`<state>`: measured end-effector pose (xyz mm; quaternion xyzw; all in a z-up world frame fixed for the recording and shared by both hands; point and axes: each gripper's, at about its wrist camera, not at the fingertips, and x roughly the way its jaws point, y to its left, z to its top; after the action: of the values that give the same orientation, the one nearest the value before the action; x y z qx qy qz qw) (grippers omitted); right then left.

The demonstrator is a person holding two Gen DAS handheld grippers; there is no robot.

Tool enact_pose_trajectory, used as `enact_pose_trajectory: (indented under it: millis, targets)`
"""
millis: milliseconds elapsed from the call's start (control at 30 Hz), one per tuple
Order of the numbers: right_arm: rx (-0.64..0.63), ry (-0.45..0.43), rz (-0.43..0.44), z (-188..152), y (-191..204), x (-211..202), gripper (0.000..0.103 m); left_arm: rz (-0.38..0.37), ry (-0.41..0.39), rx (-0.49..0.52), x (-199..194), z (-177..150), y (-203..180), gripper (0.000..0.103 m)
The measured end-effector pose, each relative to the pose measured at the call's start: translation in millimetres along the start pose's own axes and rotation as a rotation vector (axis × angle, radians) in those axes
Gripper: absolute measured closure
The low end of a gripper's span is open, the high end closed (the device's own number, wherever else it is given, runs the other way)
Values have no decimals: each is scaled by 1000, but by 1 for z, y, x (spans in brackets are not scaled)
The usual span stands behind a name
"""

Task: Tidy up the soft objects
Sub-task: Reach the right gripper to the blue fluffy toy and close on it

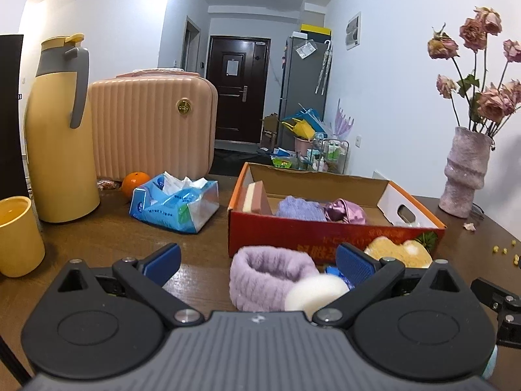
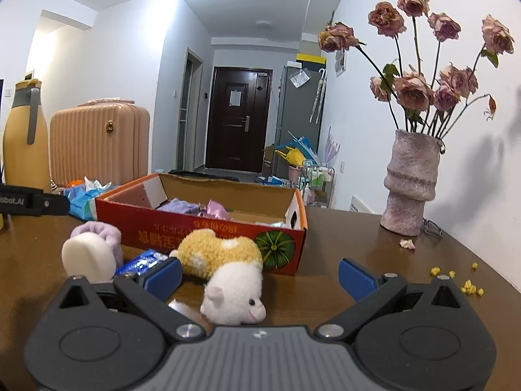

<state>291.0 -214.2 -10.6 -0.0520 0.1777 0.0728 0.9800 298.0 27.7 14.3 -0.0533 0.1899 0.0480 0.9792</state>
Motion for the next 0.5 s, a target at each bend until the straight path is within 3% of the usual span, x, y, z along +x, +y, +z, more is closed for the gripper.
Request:
enact_pose_trajectory:
  millis: [500]
  targets:
    - [0, 95, 2, -23, 3, -13, 0, -20, 35, 18, -27, -22, -7, 0]
